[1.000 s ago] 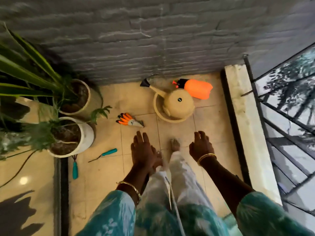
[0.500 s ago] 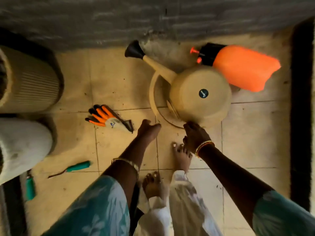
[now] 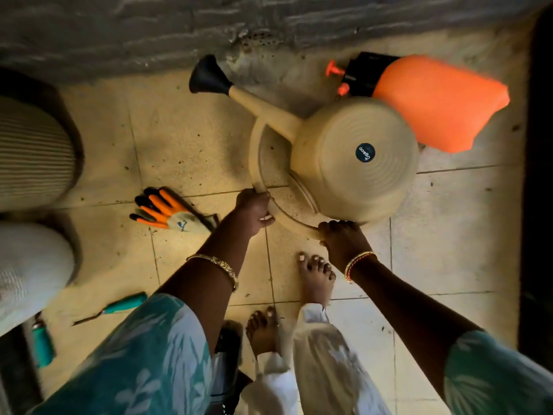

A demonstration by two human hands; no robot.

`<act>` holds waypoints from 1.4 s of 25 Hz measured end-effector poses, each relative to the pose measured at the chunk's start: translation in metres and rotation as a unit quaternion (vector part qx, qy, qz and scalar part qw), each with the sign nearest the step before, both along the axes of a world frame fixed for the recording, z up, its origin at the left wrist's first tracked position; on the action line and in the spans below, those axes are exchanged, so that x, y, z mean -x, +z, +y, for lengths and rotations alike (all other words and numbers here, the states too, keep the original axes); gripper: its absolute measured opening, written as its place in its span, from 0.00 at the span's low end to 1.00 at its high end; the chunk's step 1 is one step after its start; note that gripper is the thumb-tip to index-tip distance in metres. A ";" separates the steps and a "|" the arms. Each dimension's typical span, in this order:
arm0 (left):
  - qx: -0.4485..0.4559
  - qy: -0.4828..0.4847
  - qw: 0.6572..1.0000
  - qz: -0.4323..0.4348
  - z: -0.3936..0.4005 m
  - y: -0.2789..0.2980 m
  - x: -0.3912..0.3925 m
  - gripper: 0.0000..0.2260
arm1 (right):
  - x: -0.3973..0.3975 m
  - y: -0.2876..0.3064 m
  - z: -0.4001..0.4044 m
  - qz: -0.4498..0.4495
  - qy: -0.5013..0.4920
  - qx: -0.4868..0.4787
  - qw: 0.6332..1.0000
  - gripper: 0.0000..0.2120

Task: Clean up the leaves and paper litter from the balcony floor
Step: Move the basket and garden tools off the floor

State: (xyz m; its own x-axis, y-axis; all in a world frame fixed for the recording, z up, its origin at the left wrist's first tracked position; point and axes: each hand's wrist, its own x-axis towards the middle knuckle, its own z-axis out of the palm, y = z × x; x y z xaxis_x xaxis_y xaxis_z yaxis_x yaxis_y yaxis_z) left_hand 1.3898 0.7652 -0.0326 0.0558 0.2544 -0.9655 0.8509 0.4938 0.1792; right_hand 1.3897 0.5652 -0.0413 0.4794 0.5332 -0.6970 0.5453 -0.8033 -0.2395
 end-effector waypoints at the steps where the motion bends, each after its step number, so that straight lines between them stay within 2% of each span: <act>1: 0.002 -0.005 1.000 -0.006 -0.001 0.010 -0.002 0.15 | 0.000 0.009 -0.005 0.000 -0.007 -0.019 1.000 0.13; 4: -0.001 -0.023 0.999 -0.027 -0.005 0.045 -0.011 0.14 | -0.005 0.042 -0.015 0.031 -0.032 -0.066 0.997 0.16; 9: 0.031 -0.010 0.999 -0.038 -0.024 0.119 -0.004 0.07 | 0.009 0.112 -0.036 0.091 -0.083 -0.059 0.991 0.19; 11: 0.046 -0.004 0.998 -0.047 -0.033 0.153 0.010 0.08 | 0.025 0.146 -0.047 0.079 -0.118 -0.073 0.987 0.17; 16: 0.108 -0.014 0.990 -0.090 -0.054 0.264 0.051 0.17 | 0.080 0.260 -0.070 -0.007 -0.237 -0.143 0.961 0.14; 20: 0.163 -0.057 0.978 -0.117 -0.074 0.353 0.092 0.18 | 0.147 0.360 -0.077 -0.050 -0.369 -0.115 0.921 0.15; 23: 0.184 -0.119 0.967 -0.126 -0.103 0.411 0.124 0.18 | 0.197 0.419 -0.082 -0.043 -0.452 -0.081 0.888 0.16; 25: 0.180 -0.173 0.959 -0.133 -0.125 0.443 0.145 0.17 | 0.223 0.449 -0.082 -0.038 -0.479 -0.092 0.872 0.15; 29: 0.181 -0.274 0.934 -0.141 -0.170 0.484 0.195 0.19 | 0.282 0.488 -0.093 -0.054 -0.541 -0.106 0.833 0.18; 31: 0.199 -0.292 0.927 -0.127 -0.190 0.497 0.214 0.14 | 0.313 0.499 -0.104 -0.070 -0.586 -0.099 0.801 0.19; 33: 0.215 -0.300 0.924 -0.098 -0.214 0.513 0.237 0.03 | 0.349 0.510 -0.121 -0.086 -0.620 -0.086 0.775 0.20; 35: 0.219 -0.313 0.920 -0.087 -0.239 0.524 0.264 0.06 | 0.388 0.518 -0.140 -0.095 -0.644 -0.067 0.756 0.20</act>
State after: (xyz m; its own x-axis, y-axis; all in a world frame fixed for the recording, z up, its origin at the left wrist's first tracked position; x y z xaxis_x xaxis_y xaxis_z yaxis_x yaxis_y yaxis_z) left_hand 1.1253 0.5260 0.4911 0.2215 -0.2916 -0.9305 0.9707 -0.0256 0.2390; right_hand 1.0018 0.4254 0.4766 0.7451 -0.4024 -0.5319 -0.6348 -0.6723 -0.3808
